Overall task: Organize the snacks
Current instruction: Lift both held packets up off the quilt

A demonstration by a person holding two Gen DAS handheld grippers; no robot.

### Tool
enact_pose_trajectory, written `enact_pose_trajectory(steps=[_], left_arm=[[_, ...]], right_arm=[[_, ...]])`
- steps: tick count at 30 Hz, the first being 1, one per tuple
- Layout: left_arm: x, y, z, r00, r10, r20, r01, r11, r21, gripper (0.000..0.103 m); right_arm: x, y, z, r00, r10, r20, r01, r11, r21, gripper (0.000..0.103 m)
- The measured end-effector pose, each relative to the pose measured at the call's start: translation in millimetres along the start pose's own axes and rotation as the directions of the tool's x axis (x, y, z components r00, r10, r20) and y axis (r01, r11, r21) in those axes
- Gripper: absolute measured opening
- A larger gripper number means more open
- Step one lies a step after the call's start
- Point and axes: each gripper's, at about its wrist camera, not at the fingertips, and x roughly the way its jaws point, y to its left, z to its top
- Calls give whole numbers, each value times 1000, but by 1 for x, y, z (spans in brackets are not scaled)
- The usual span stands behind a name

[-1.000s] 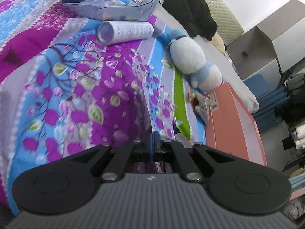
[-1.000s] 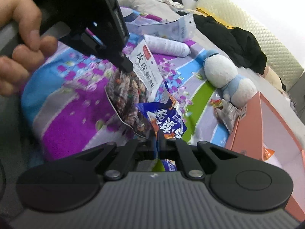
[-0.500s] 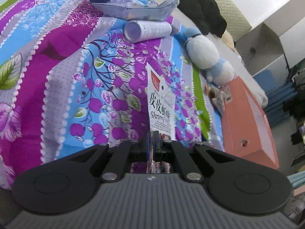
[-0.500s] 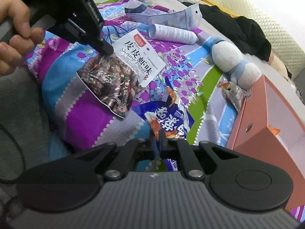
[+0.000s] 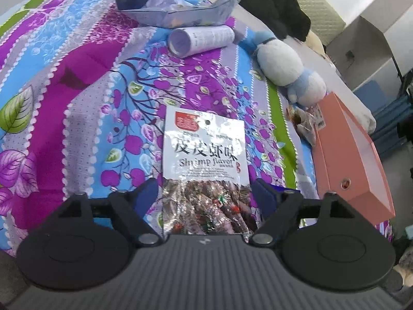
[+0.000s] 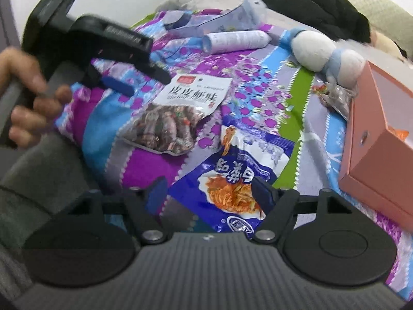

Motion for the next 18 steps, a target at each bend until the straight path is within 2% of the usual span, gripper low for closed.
enact_pose_trajectory(steps=[3, 10, 13, 18], left_arm=[[5, -6, -3, 1000, -10, -16, 10, 1000, 2, 87], [22, -17, -9, 999, 34, -40, -33, 999, 17, 98], [30, -20, -12, 997, 48, -55, -47, 999, 16, 99], [45, -21, -16, 993, 68, -97, -70, 997, -16, 103]], right_arm=[[7, -11, 1, 1000, -10, 12, 9, 997, 79, 74], [37, -29, 0, 998, -61, -7, 60, 963, 263, 74], [47, -32, 2, 997, -77, -3, 75, 953, 295, 74], [66, -32, 7, 997, -72, -24, 76, 959, 272, 76]])
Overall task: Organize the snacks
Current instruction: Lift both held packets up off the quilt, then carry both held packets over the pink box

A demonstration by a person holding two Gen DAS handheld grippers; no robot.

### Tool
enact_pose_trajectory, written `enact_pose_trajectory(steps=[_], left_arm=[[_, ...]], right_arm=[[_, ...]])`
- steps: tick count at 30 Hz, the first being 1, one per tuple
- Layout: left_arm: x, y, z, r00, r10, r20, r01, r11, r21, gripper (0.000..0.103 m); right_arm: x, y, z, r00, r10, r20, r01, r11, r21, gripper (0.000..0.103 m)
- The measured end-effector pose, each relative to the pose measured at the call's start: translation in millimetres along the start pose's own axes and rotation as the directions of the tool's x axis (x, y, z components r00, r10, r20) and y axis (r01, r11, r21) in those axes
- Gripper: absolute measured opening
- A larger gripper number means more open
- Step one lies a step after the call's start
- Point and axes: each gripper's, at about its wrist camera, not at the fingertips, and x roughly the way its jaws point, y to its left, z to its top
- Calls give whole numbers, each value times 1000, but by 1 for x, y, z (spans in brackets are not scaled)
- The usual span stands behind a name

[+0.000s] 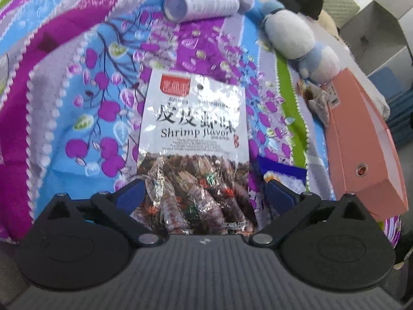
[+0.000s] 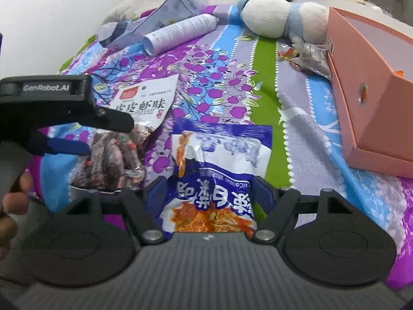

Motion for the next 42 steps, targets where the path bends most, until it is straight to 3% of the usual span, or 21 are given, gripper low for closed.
enact_pose_trajectory(steps=[9, 11, 13, 15, 20, 26, 37, 42], left_arm=[[18, -20, -5, 990, 138, 13, -139, 977, 159, 103], [22, -24, -5, 986, 165, 17, -165, 968, 188, 103], [26, -29, -7, 985, 173, 25, -174, 957, 231, 103], [29, -31, -10, 982, 184, 32, -186, 946, 264, 103], [34, -37, -17, 974, 219, 54, -225, 925, 307, 103], [35, -36, -17, 974, 222, 51, -226, 921, 317, 102], [25, -32, -19, 975, 211, 75, -224, 916, 332, 85], [18, -27, -17, 976, 202, 86, -219, 922, 320, 65]], right_arm=[[14, 1, -4, 1000, -6, -2, 6, 998, -61, 75], [14, 2, -5, 1000, -9, 0, 9, 997, -75, 69], [13, 2, -4, 1000, -4, -2, 4, 997, -80, 65], [11, 2, -3, 1000, 4, -9, -5, 996, -92, 53], [5, 1, -2, 1000, 7, -15, -9, 994, -108, 47], [0, -5, -2, 1000, 10, -14, -11, 997, -72, 47], [-6, -14, 0, 1000, -7, -10, 7, 1000, -25, 47], [-10, -15, 1, 1000, -12, -7, 12, 1000, -15, 47]])
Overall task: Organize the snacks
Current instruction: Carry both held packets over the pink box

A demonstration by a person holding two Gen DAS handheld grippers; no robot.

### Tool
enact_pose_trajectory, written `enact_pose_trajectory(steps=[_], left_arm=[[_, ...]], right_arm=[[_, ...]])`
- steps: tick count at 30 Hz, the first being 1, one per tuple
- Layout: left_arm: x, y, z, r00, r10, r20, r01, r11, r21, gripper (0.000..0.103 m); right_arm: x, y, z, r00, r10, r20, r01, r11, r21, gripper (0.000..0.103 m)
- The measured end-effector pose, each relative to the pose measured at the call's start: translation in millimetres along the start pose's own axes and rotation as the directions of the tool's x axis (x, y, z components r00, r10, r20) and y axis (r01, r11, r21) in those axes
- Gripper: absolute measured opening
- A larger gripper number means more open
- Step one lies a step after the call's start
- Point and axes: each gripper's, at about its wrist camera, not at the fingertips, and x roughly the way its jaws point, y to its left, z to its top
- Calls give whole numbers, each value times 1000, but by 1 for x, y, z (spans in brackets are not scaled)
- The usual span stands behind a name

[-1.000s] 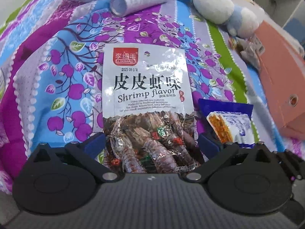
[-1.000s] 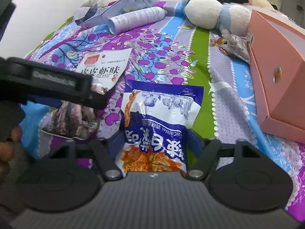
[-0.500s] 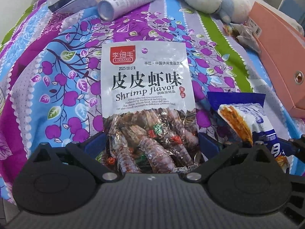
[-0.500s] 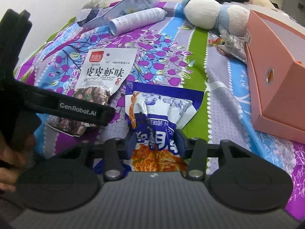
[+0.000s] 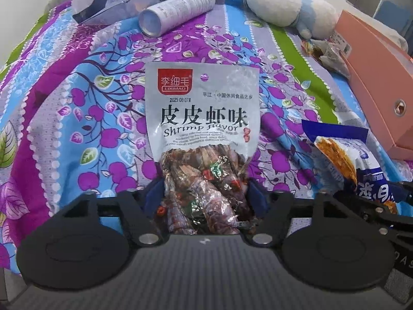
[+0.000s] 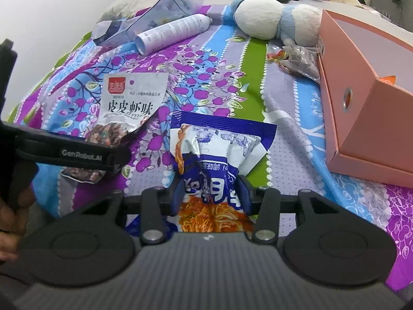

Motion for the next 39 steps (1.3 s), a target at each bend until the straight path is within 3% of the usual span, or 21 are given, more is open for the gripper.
enact_pose_trajectory(steps=[2, 6, 25, 31, 39], left_arm=[[-3, 5, 2, 1000, -19, 0, 19, 1000, -11, 53], [-9, 15, 6, 997, -73, 0, 73, 996, -57, 45], [-75, -3, 36, 979, -182, 95, 188, 980, -57, 43], [-96, -16, 51, 963, -234, 130, 241, 970, -39, 42], [-116, -43, 72, 930, -320, 179, 324, 946, 8, 36]], right_arm=[[-1, 0, 1, 1000, 0, 0, 0, 1000, 4, 47], [-6, 2, 3, 1000, -4, 9, 4, 1000, 1, 47], [-54, 5, 35, 994, -21, 109, 19, 1000, 23, 47], [-76, 2, 51, 987, -23, 161, 20, 1000, 20, 47], [-100, -13, 66, 974, -53, 220, 46, 998, 40, 47]])
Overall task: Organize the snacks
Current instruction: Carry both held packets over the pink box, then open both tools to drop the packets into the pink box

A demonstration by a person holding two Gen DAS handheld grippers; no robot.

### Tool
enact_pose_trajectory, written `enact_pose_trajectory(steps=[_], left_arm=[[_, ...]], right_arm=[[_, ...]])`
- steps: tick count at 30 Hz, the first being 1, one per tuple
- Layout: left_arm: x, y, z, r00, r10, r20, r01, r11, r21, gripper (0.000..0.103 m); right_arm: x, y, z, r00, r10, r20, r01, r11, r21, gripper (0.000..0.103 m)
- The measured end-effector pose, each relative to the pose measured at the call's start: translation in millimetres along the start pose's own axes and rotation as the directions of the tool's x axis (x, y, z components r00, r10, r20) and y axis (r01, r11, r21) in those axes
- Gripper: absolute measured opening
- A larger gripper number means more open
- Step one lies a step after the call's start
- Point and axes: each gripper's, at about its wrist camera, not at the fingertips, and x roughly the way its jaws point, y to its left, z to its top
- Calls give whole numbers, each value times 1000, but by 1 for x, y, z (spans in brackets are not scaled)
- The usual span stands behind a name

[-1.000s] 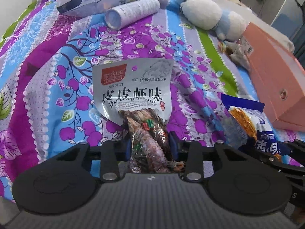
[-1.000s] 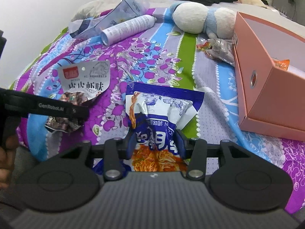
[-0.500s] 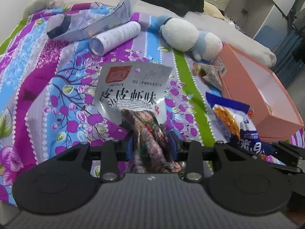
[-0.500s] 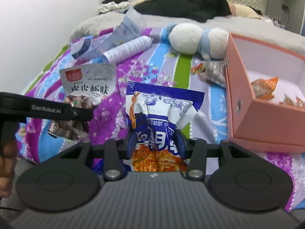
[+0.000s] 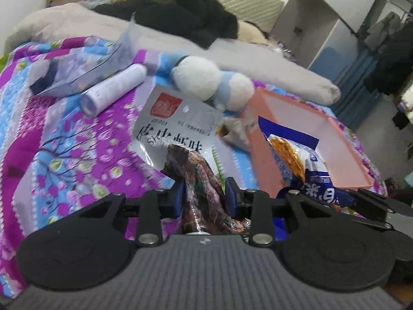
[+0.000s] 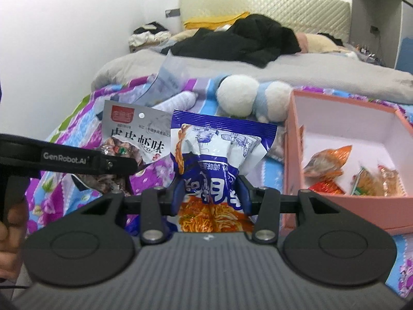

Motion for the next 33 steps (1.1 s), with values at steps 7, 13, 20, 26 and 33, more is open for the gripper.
enact_pose_trajectory(steps=[7, 13, 20, 26, 33], left_arm=[[7, -38, 21, 997, -75, 30, 74, 996, 41, 34], [16, -85, 47, 987, -157, 38, 153, 983, 96, 34], [38, -137, 85, 974, -223, 41, 214, 963, 162, 34], [89, -179, 114, 967, -252, -37, 254, 950, 183, 34], [137, -217, 142, 960, -251, -121, 271, 943, 195, 34]], right_arm=[[-12, -24, 12, 997, -62, 38, 61, 998, 18, 47], [-28, -54, 25, 986, -139, 94, 134, 989, 60, 47], [-36, -98, 49, 966, -228, 126, 217, 972, 94, 47], [-15, -153, 68, 960, -267, 81, 253, 955, 153, 47], [-1, -192, 87, 961, -276, 31, 267, 949, 170, 47]])
